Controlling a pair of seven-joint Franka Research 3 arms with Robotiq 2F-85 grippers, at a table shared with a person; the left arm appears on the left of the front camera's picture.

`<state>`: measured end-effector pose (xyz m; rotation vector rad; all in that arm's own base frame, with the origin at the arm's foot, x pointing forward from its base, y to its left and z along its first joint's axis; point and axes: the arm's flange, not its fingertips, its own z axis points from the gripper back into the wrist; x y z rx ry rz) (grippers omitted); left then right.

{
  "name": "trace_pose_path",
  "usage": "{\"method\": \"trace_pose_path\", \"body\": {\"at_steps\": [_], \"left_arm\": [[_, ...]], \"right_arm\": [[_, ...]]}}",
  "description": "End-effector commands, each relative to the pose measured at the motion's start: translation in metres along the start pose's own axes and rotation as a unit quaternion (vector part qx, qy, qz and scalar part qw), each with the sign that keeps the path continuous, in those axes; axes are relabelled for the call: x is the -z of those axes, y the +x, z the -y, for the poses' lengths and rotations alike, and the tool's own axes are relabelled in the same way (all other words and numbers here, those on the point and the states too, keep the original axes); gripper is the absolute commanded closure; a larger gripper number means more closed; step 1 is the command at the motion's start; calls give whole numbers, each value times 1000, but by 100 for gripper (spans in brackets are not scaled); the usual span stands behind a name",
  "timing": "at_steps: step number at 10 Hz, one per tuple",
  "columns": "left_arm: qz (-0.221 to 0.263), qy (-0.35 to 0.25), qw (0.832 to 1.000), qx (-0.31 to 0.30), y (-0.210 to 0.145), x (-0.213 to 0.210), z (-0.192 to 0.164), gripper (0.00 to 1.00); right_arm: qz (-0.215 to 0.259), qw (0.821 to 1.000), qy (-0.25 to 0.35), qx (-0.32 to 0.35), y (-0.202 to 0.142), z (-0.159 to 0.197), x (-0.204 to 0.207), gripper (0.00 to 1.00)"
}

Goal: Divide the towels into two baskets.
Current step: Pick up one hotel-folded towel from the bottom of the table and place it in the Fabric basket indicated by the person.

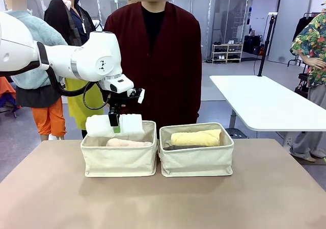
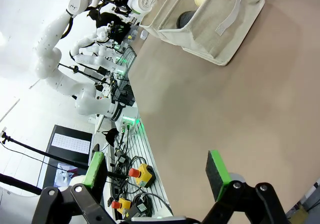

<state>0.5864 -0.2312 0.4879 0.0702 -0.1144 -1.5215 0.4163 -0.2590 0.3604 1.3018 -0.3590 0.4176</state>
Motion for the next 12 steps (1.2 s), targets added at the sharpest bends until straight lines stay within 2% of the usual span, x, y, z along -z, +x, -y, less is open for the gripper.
{"method": "trace_pose_path", "body": {"at_steps": [1,4,5,6,7,12], "left_arm": [[-3,0,1000,8,-2,-8,0,0],[-12,11,1000,0,-3,-9,14,0],[4,14,1000,-16,-7,-12,26,0],[39,28,997,-68,-23,-17,52,0],[1,7,1000,-1,3,-10,7,0],[1,7,1000,-1,3,-10,7,0]], "right_arm": [[-2,1000,-3,1,-1,-3,0,0],[-2,1000,-3,1,-1,-3,0,0],[-2,1000,-3,1,-1,-3,0,0],[-2,1000,-3,1,-1,-3,0,0],[-2,1000,-3,1,-1,-3,0,0],[-2,1000,-3,1,-1,-3,0,0]]}}
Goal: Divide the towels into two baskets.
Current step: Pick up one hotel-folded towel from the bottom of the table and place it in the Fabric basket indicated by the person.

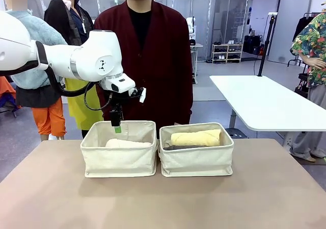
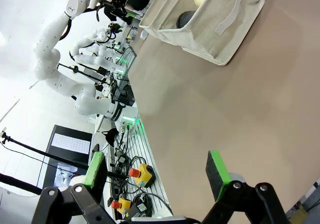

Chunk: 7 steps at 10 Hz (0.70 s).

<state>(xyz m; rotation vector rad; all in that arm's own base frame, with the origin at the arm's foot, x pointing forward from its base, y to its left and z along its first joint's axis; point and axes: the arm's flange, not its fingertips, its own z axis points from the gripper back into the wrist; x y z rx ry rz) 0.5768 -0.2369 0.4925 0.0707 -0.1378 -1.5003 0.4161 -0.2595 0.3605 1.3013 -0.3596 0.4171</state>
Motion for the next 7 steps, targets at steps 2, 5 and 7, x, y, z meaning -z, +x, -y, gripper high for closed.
{"method": "trace_pose_path", "body": {"at_steps": [2,5,7], "left_arm": [[-6,-1,1000,10,-2,-5,-2,0],[21,-13,996,-82,-29,-31,19,0],[71,-74,986,-132,-63,-54,62,0]], "right_arm": [[-2,1000,-3,1,-1,-3,1,0],[-2,1000,-3,1,-1,-3,1,0],[-2,1000,-3,1,-1,-3,1,0]]}}
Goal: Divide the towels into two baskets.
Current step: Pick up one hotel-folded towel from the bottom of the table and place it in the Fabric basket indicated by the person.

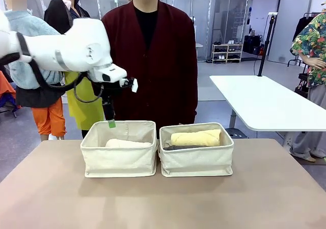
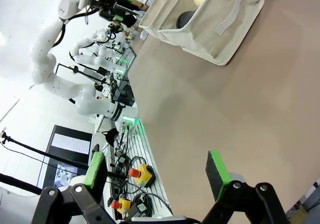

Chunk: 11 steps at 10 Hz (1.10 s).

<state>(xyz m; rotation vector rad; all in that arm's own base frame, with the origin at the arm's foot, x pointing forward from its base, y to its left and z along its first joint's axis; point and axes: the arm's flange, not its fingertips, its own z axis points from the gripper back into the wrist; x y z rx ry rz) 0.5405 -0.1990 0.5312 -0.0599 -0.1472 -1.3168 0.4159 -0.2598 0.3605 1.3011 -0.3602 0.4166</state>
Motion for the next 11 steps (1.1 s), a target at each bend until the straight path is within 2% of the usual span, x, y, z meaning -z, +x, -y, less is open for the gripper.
{"method": "trace_pose_path", "body": {"at_steps": [1,2,3,4,6,7,9,10,11], "left_arm": [[57,-93,992,-67,-59,-17,41,0],[91,-128,982,-107,-93,-26,45,0],[142,-164,964,-152,-133,-30,47,0],[190,-203,941,-191,-183,-34,49,0],[276,-227,893,-272,-271,-38,53,0],[330,-251,859,-300,-310,-30,56,0],[400,-288,788,-368,-387,1,61,0],[433,-302,755,-389,-415,16,61,0],[440,-323,731,-410,-437,33,61,0]], "right_arm": [[-3,1000,-3,1,-1,-3,1,0],[-3,1000,-3,1,-1,-3,1,0],[-3,1000,-3,1,-1,-3,1,0],[-3,1000,-3,1,-1,-3,1,0],[-3,1000,-3,1,-1,-3,1,0],[-3,1000,-3,1,-1,-3,1,0],[-3,1000,-3,1,-1,-3,1,0],[-3,1000,-3,1,-1,-3,1,0],[-3,1000,-3,1,-1,-3,1,0]]}}
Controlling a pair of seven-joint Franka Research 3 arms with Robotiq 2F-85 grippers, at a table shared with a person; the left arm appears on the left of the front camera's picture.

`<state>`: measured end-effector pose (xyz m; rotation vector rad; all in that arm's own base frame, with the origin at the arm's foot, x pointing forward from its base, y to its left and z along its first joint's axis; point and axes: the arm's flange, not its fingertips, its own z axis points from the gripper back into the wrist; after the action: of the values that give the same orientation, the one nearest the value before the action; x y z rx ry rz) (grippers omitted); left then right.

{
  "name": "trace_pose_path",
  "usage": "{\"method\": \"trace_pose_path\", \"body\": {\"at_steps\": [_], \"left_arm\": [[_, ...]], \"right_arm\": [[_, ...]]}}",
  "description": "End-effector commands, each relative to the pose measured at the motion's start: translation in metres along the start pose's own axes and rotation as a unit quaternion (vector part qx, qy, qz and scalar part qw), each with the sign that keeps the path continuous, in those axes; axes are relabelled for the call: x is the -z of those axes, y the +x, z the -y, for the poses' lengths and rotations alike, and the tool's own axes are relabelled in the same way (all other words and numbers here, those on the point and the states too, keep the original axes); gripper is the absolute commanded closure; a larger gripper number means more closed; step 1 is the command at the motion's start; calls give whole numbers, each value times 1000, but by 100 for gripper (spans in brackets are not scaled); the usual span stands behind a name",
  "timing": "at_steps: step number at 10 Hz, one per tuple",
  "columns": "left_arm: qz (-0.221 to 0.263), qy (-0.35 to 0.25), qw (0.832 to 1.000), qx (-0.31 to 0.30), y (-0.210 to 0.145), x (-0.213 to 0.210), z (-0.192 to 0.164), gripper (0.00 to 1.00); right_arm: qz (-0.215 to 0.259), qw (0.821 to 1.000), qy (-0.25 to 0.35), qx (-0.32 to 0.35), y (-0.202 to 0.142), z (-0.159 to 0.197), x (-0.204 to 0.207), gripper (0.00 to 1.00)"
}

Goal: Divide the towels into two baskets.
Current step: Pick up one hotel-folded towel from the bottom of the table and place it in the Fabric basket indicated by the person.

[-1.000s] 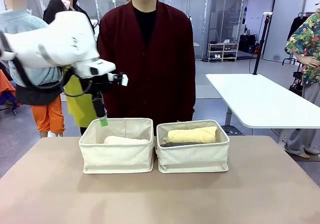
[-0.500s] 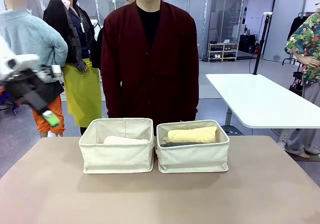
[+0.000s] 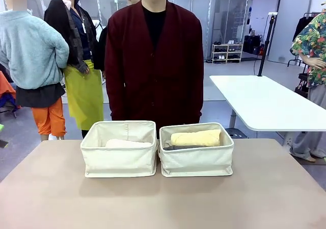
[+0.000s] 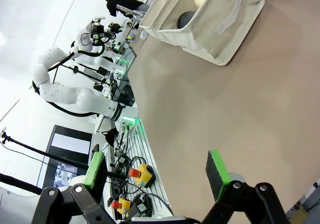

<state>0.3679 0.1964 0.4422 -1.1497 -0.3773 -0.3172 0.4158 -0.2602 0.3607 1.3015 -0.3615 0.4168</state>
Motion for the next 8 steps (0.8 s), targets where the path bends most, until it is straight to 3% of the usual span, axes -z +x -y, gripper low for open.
{"method": "trace_pose_path", "body": {"at_steps": [1,4,5,8], "left_arm": [[43,-48,998,-18,-2,-4,-29,0],[59,-37,998,-9,12,0,-38,0],[51,-38,997,-44,-13,-2,-48,0],[51,-38,997,-44,-13,-2,-48,0]], "right_arm": [[-3,1000,-3,1,-1,-3,1,0],[-3,1000,-3,1,-1,-3,1,0],[-3,1000,-3,1,-1,-3,1,0],[-3,1000,-3,1,-1,-3,1,0]]}}
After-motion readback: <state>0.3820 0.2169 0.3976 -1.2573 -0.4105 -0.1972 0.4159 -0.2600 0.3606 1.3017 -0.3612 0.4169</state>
